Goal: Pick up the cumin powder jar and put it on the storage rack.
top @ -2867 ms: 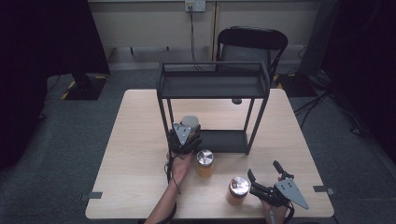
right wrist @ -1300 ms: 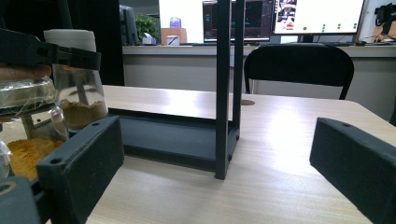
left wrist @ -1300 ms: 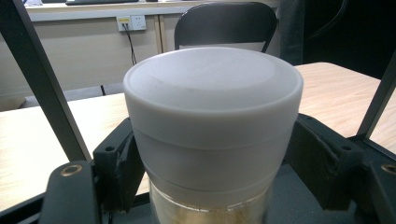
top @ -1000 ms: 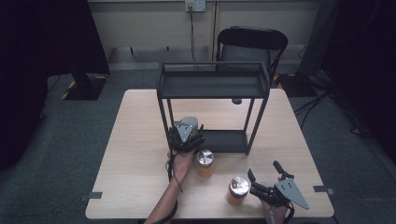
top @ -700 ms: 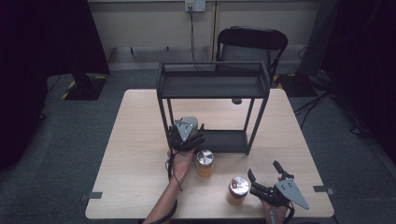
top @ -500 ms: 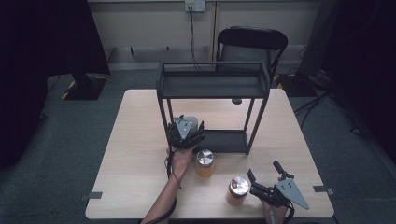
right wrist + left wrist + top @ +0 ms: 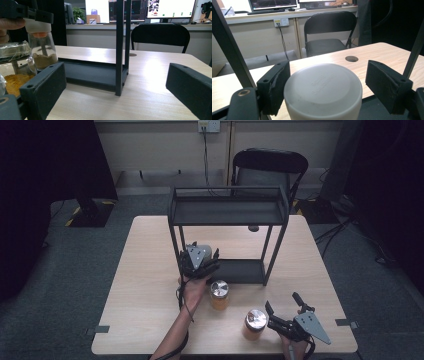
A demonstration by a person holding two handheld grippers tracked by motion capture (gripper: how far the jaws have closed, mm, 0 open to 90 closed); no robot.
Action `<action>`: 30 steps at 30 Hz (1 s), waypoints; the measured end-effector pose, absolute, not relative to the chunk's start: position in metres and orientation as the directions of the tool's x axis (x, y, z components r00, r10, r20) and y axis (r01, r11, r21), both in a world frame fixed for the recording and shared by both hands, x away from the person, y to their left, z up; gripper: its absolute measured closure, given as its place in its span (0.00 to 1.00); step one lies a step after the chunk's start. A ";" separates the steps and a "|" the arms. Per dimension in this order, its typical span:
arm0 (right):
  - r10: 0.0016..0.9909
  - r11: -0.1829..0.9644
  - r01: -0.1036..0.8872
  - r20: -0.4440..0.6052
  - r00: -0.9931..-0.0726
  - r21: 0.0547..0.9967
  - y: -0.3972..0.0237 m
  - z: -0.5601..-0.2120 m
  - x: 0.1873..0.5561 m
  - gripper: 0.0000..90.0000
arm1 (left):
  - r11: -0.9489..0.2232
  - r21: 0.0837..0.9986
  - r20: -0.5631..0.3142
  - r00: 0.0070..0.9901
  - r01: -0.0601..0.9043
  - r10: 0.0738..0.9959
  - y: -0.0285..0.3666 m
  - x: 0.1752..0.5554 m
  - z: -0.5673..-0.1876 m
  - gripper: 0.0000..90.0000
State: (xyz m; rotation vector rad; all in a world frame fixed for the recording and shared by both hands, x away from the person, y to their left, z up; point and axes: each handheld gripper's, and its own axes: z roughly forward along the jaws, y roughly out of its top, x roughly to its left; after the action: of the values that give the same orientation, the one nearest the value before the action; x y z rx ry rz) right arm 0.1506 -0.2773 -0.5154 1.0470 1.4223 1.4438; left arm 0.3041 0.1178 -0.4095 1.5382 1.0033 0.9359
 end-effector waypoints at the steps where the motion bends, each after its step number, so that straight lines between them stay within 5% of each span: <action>1: 0.952 -0.010 -0.007 0.008 -0.305 1.000 -0.277 -0.515 0.151 0.02 | -0.120 0.984 0.066 0.352 0.135 0.934 0.119 0.305 -0.409 0.22; 30: 0.953 -0.010 -0.008 0.007 -0.302 1.000 -0.277 -0.516 0.150 0.02 | -0.097 0.992 0.059 0.384 0.080 0.921 0.126 0.295 -0.406 0.21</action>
State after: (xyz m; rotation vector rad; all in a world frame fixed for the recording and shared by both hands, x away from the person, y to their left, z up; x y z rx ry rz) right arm 0.1504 -0.2769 -0.5157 1.0470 1.4199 1.4428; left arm 0.2953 0.1255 -0.4059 1.4983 0.9427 0.9209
